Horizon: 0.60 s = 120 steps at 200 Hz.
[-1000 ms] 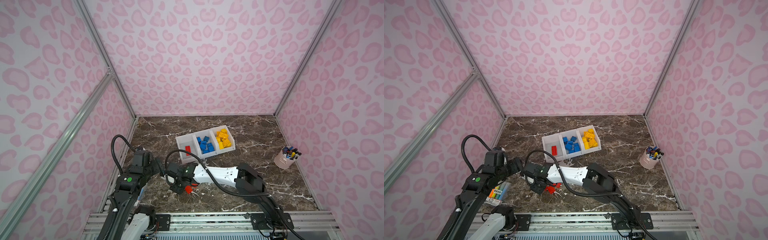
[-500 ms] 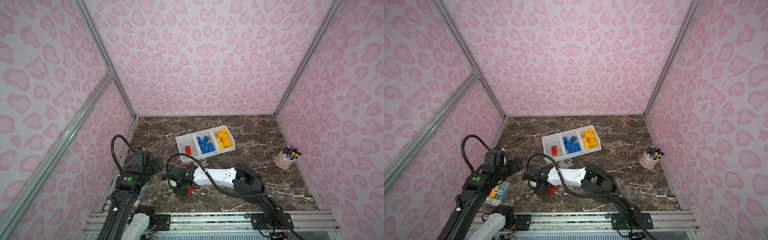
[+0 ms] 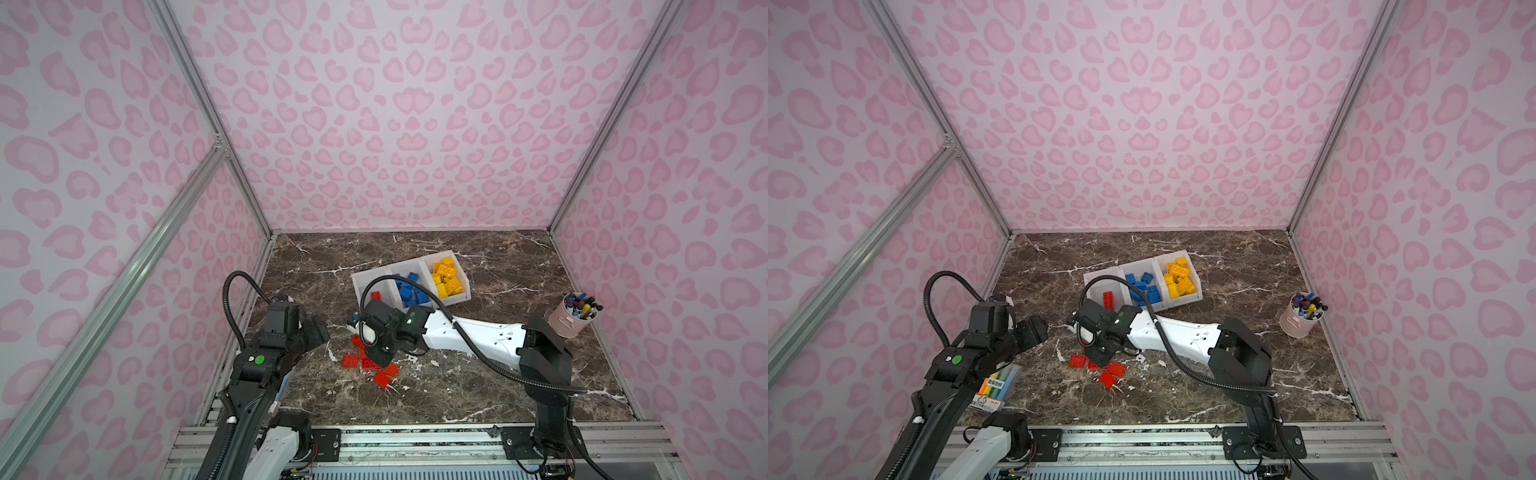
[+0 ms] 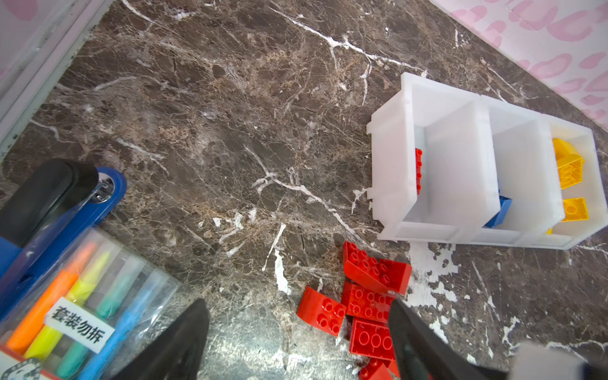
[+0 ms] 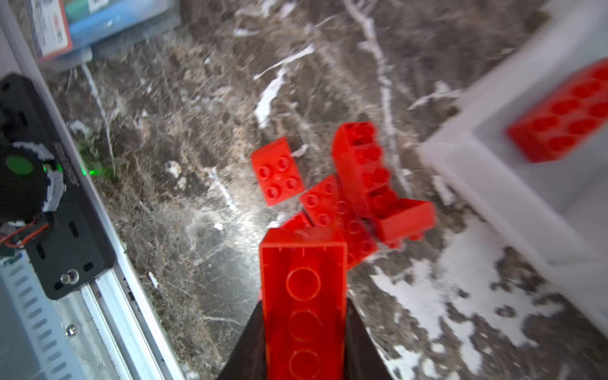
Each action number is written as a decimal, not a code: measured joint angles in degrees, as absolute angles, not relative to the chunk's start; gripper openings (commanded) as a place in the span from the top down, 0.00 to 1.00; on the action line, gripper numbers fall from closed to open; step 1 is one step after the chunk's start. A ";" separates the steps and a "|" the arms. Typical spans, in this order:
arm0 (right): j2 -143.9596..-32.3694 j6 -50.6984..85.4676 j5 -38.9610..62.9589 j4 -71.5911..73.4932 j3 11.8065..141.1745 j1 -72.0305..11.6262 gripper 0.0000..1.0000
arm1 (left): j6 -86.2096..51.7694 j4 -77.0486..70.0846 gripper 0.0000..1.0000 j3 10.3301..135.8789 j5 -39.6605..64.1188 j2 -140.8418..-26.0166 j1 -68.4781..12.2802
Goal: Sort the legos into containers by color
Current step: Place the lego in the container.
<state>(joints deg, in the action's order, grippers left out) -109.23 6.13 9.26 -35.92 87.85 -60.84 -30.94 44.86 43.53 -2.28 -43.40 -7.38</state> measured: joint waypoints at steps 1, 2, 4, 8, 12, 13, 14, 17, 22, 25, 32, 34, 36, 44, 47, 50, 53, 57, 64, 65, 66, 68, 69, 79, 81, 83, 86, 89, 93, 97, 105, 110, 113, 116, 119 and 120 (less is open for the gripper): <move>-109.08 6.26 9.26 -35.92 87.85 -60.47 0.74 | -30.94 44.84 0.15 43.46 -2.11 -43.40 -7.38; -108.99 6.33 9.26 -35.90 87.85 -60.27 0.74 | -30.94 44.84 0.15 43.44 -2.02 -43.40 -7.38; -108.81 6.52 9.26 -35.83 87.85 -59.77 0.74 | -30.94 44.84 0.15 43.33 -1.74 -43.38 -7.38; -108.55 6.68 9.23 -35.79 88.01 -58.52 0.74 | -30.92 44.80 0.15 43.11 -1.23 -43.38 -7.38; -108.47 6.76 9.21 -35.75 88.23 -57.58 0.74 | -30.83 44.80 0.16 42.92 -0.86 -43.35 -7.38; -108.47 6.76 9.23 -35.75 88.36 -57.19 0.74 | -30.81 44.77 0.16 42.87 -0.84 -43.35 -7.38; -108.49 6.76 9.23 -35.77 88.42 -56.97 0.74 | -30.81 44.75 0.16 42.85 -0.80 -43.35 -7.38; -108.57 6.92 9.21 -35.81 88.75 -56.18 0.74 | -30.81 44.64 0.16 42.68 -0.47 -43.35 -7.40; -109.01 7.05 9.13 -35.88 89.58 -54.76 0.74 | -30.81 44.47 0.16 42.48 -0.08 -43.33 -7.38; -109.34 7.09 9.02 -35.83 90.06 -54.08 0.74 | -30.81 44.42 0.17 42.37 0.12 -43.33 -7.33; -110.45 7.53 8.62 -35.92 91.66 -52.40 0.73 | -30.83 44.23 0.17 42.15 0.38 -43.31 -7.35; -110.89 7.73 8.51 -35.97 92.25 -51.92 0.73 | -30.83 44.14 0.17 42.09 0.58 -43.29 -7.35; -111.37 8.10 8.32 -36.12 92.86 -51.48 0.72 | -30.83 44.05 0.18 42.00 0.75 -43.27 -7.35; -113.45 8.58 7.16 -36.27 95.50 -50.02 0.73 | -30.83 43.72 0.18 41.82 1.39 -43.20 -7.35; -114.39 8.64 6.98 -36.36 96.57 -49.56 0.73 | -30.83 43.62 0.18 41.78 1.61 -43.16 -7.35; -115.28 8.91 6.81 -36.69 97.67 -49.17 0.73 | -30.83 43.53 0.18 41.74 1.93 -43.11 -7.38; -116.25 9.06 6.44 -36.84 98.80 -48.82 0.73 | -30.83 43.46 0.18 41.69 2.15 -43.05 -7.42; -117.73 9.72 6.04 -37.21 100.62 -48.38 0.73 | -30.85 43.38 0.18 41.63 2.46 -42.94 -7.51; -119.94 10.11 5.39 -37.63 103.26 -47.86 0.73 | -30.83 43.27 0.18 41.47 2.81 -42.74 -7.51; -120.38 10.11 5.19 -37.65 103.79 -47.77 0.72 | -30.83 43.24 0.18 41.45 2.83 -42.68 -7.51; -120.64 10.15 5.13 -37.65 104.07 -47.70 0.73 | -30.81 43.22 0.18 41.43 2.85 -42.65 -7.51; -121.38 10.35 4.95 -37.89 104.95 -47.55 0.73 | -30.83 43.18 0.18 41.36 2.96 -42.57 -7.51; -121.60 10.39 4.89 -38.04 105.23 -47.51 0.73 | -30.83 43.18 0.18 41.36 3.03 -42.54 -7.51; -124.88 11.81 3.53 -39.51 109.54 -47.00 0.73 | -30.83 43.18 0.18 41.06 3.46 -42.15 -7.51; -125.51 12.08 3.33 -39.75 110.32 -46.87 0.73 | -30.83 43.18 0.18 40.99 3.51 -42.06 -7.53; -126.13 12.29 3.14 -40.05 111.20 -46.81 0.73 | -30.83 43.18 0.18 40.95 3.60 -42.00 -7.53; -126.93 12.58 2.70 -40.23 112.31 -46.72 0.73 | -30.83 43.20 0.18 40.84 3.66 -41.82 -7.53; -127.92 12.97 2.48 -40.75 113.75 -46.63 0.73 | -30.81 43.18 0.18 40.77 3.70 -41.67 -7.55; -129.16 13.39 1.74 -41.45 115.44 -46.52 0.72 | -30.83 43.16 0.18 40.62 3.97 -41.45 -7.57; -130.13 13.93 1.50 -41.95 116.90 -46.48 0.72 | -30.83 43.16 0.18 40.51 4.08 -41.25 -7.57; -132.35 14.90 0.14 -42.83 120.11 -46.50 0.70 | -30.83 43.16 0.18 40.27 4.29 -40.91 -7.57; -133.49 15.46 -0.49 -43.29 121.62 -46.54 0.67 | -30.83 43.18 0.18 40.10 4.49 -40.64 -7.62; -134.21 15.99 -0.71 -43.66 122.50 -46.59 0.66 | -30.83 43.18 0.18 40.03 4.56 -40.56 -7.64; -134.78 16.34 -0.97 -44.14 123.13 -46.61 0.64 | -30.83 43.20 0.18 39.99 4.60 -40.47 -7.64; -135.28 16.67 -1.06 -44.60 123.72 -46.63 0.63 | -30.83 43.20 0.18 39.94 4.69 -40.38 -7.68; -135.52 16.86 -1.08 -44.73 123.94 -46.65 0.62 | -30.83 43.20 0.18 39.94 4.71 -40.36 -7.68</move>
<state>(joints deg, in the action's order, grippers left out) -135.52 16.86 -1.08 -44.73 123.94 -46.65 -30.83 43.20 39.94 4.71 -40.36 -7.68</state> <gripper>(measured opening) 0.318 0.822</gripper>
